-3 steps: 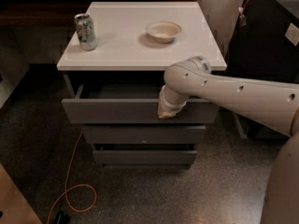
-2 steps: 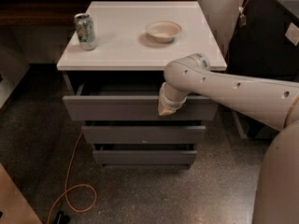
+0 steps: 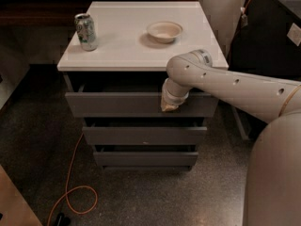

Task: Close top drawer

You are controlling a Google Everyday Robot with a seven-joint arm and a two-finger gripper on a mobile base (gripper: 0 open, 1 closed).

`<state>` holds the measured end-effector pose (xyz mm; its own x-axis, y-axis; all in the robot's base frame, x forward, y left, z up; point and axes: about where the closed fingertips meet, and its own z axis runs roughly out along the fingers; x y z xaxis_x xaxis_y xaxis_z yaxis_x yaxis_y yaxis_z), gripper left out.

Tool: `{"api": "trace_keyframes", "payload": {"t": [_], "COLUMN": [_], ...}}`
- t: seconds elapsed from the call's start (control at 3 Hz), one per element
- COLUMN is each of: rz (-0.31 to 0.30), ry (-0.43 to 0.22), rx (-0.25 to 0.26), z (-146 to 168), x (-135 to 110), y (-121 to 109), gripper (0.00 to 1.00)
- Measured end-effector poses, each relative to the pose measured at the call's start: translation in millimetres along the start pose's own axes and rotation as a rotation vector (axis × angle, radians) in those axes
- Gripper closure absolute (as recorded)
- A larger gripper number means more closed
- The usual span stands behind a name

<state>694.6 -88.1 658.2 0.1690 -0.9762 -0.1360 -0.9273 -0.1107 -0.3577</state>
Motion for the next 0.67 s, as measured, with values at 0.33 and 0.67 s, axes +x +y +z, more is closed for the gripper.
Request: {"api": "trace_keyframes", "payload": {"t": [0.33,0.67], "rz": [-0.008,-0.026], "ry": [0.006,0.023], "rx": [0.004,-0.010], "z": [2.2,5.8], "x": [4.9,6.4], "y": [-10.8,-19.0], "gripper": [1.00,1.00]}}
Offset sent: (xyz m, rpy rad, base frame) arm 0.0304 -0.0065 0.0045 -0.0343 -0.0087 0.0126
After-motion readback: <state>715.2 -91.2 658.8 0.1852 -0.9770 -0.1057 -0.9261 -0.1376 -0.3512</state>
